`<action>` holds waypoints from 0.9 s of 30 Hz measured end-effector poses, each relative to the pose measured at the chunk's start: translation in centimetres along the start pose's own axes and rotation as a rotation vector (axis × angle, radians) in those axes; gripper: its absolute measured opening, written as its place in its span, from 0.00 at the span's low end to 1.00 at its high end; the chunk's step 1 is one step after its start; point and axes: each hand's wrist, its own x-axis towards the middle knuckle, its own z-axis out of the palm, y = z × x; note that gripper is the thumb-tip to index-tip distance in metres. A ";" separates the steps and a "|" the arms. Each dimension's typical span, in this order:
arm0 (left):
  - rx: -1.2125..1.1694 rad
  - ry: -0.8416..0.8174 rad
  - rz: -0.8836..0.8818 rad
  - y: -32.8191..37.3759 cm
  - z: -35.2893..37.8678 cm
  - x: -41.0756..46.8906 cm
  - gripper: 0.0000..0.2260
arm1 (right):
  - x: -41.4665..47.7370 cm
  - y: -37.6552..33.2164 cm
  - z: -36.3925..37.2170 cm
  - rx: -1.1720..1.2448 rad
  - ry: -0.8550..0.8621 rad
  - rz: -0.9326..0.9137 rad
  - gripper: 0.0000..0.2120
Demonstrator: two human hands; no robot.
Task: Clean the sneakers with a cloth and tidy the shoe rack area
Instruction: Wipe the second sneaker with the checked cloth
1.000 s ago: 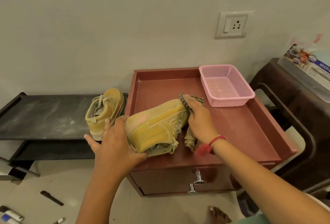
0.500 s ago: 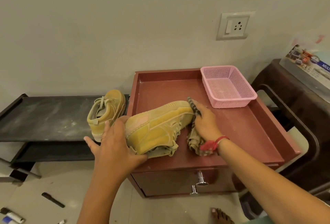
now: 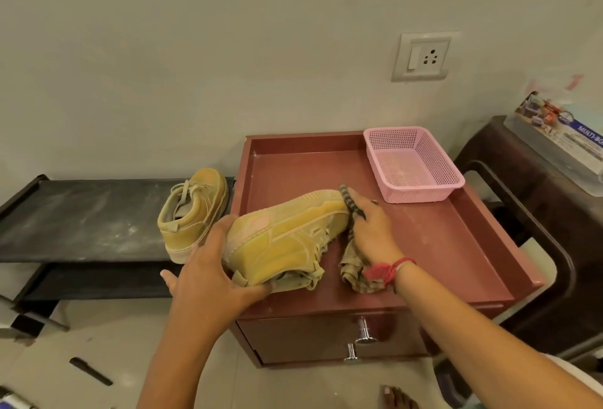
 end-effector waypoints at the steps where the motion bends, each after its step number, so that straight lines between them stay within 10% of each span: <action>1: -0.052 -0.002 0.012 0.1 -0.1 -0.1 0.44 | -0.9 -0.8 0.2 -0.018 -0.038 -0.090 0.26; 4: -0.115 0.003 0.072 1.2 -0.4 -0.2 0.45 | -2.0 -0.3 0.2 -0.088 -0.090 -0.220 0.28; 10: -0.087 0.171 0.133 3.8 -0.4 -0.5 0.48 | 1.3 -0.4 -4.0 0.215 -0.107 0.219 0.22; 14: -0.109 0.220 0.156 5.2 -0.8 -0.3 0.58 | -1.3 -7.4 -6.5 0.241 -0.011 -0.108 0.22; 19: -0.098 0.247 0.229 7.1 -0.6 -0.3 0.62 | -5.4 -14.1 -4.1 -0.198 -0.295 -0.621 0.26; 27: -0.146 0.243 0.215 6.2 -0.9 -0.2 0.55 | -6.4 -11.6 -1.3 -0.207 -0.396 -0.487 0.19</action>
